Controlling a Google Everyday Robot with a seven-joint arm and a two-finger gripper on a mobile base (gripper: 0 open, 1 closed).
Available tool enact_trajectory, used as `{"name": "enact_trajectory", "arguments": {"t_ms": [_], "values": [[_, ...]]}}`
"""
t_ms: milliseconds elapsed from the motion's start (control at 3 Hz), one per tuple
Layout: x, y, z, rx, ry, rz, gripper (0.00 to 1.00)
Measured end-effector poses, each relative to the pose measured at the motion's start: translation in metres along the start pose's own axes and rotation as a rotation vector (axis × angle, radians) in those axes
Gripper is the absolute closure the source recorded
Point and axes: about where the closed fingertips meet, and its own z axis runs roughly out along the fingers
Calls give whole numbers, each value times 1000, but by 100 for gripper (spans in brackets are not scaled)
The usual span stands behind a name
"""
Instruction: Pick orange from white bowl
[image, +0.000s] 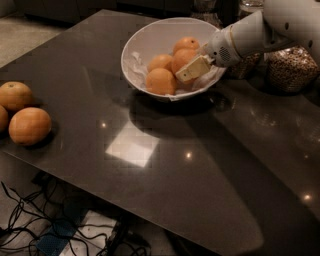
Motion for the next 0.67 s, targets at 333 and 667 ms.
{"name": "enact_trajectory", "arguments": {"t_ms": [333,667], "values": [[-20,10,-16,-23,-31,-45,100],[-36,36,-24,-64,0,-180,100]]}}
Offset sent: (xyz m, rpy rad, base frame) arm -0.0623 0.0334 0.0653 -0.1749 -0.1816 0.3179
